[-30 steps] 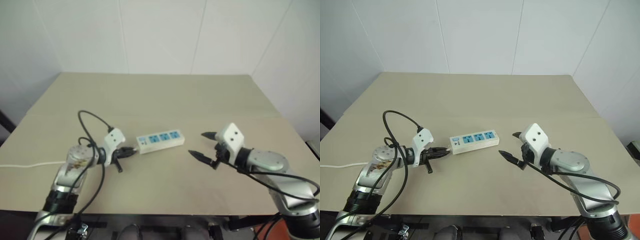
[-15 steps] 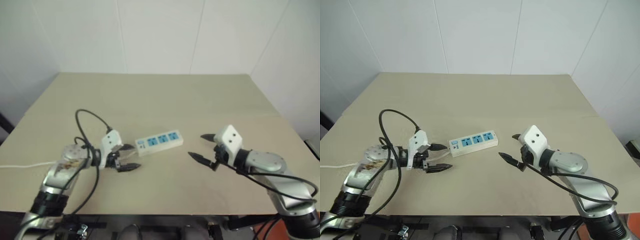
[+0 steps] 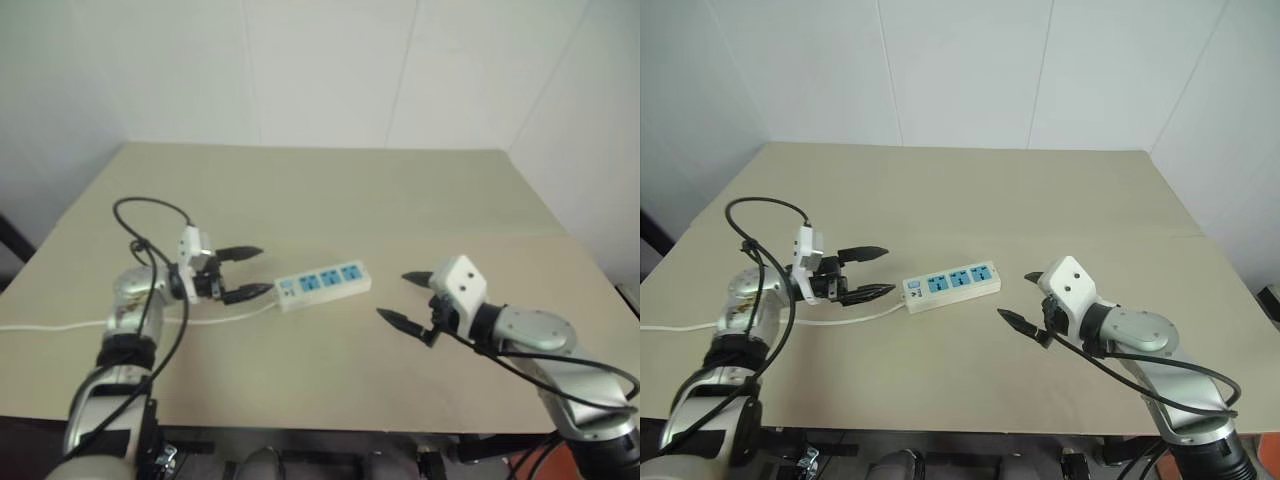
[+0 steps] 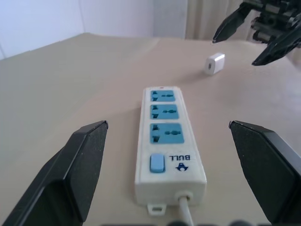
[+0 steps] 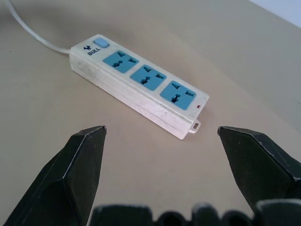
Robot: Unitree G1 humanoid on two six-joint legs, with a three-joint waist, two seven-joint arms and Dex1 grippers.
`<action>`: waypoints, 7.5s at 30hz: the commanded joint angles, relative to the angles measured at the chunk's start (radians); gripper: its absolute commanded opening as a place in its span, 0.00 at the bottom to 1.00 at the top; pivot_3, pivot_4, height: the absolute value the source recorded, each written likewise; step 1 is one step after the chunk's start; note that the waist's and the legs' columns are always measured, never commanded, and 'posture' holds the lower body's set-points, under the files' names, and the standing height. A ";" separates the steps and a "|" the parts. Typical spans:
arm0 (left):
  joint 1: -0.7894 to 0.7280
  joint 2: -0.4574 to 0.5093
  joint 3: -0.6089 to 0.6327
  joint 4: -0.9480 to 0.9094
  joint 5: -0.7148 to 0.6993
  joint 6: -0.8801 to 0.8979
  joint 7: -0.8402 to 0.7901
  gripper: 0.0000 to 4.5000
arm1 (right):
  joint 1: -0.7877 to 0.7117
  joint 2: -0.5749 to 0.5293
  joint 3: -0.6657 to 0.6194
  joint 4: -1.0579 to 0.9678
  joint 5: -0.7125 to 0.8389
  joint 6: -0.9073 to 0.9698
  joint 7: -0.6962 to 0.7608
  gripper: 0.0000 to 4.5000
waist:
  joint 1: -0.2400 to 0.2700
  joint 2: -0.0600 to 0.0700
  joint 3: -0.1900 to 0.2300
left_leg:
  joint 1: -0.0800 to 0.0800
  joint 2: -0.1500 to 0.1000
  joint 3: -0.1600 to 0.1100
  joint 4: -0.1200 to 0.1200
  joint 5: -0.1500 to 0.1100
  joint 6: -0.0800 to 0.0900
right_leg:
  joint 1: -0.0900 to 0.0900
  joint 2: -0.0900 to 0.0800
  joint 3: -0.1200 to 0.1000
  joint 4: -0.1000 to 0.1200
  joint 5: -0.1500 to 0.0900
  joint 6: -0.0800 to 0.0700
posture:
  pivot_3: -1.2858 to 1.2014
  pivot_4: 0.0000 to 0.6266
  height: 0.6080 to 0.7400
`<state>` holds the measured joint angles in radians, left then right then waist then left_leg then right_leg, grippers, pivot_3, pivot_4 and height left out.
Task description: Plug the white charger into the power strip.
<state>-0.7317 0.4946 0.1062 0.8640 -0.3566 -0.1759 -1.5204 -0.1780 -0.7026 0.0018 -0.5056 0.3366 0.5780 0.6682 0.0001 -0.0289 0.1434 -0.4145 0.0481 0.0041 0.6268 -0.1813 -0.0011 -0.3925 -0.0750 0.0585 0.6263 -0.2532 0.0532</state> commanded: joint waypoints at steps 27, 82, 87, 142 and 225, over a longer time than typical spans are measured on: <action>-0.083 -0.127 0.038 0.411 0.178 -0.354 0.132 1.00 | 0.051 -0.019 -0.092 -0.117 0.015 0.068 -0.013 1.00 | -0.010 0.000 0.000 | 0.001 0.000 -0.001 0.000 0.000 0.000 | 0.001 0.000 0.000 0.001 0.000 0.001 | 0.52 0.24 1.00; -0.041 -0.156 -0.211 0.259 0.060 -0.403 -0.094 0.71 | -0.871 -0.203 0.643 0.969 -0.609 -0.049 0.728 1.00 | -0.012 0.001 0.000 | -0.009 0.000 0.000 0.001 0.000 0.000 | -0.012 0.000 0.001 0.006 0.001 0.000 | 0.52 0.24 1.00; -0.042 -0.153 -0.214 0.270 0.069 -0.415 -0.094 0.71 | -0.866 -0.178 0.622 1.020 -0.621 -0.054 0.733 1.00 | -0.014 0.002 -0.001 | -0.008 0.000 0.000 0.002 0.000 0.000 | -0.012 0.000 0.001 0.006 0.001 0.000 | 0.52 0.24 1.00; -0.042 -0.122 -0.232 0.250 0.080 -0.396 -0.094 0.71 | -0.357 0.427 -0.091 0.703 0.150 -0.302 0.590 0.25 | -0.015 0.006 -0.006 | 0.001 0.000 -0.004 0.001 0.000 0.000 | 0.000 0.001 -0.002 0.006 0.001 0.000 | 0.52 0.24 1.00; -0.008 -0.099 -0.279 0.178 0.074 -0.304 -0.094 0.71 | -0.523 0.413 0.115 1.480 -0.140 -0.840 0.749 0.25 | -0.017 0.006 -0.007 | 0.010 0.000 -0.004 0.000 0.000 0.000 | 0.007 0.002 -0.001 0.006 0.001 0.000 | 0.52 0.24 1.00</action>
<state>-0.7431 0.3899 -0.1619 1.0613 -0.2982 -0.4693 -1.5866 -0.7351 -0.2470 0.0930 0.8828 0.2884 -0.2826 1.4600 -0.0173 -0.0227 0.1368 -0.4041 0.0485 0.0005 0.6272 -0.1809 -0.0015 -0.3852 -0.0732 0.0579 0.6322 -0.2525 0.0530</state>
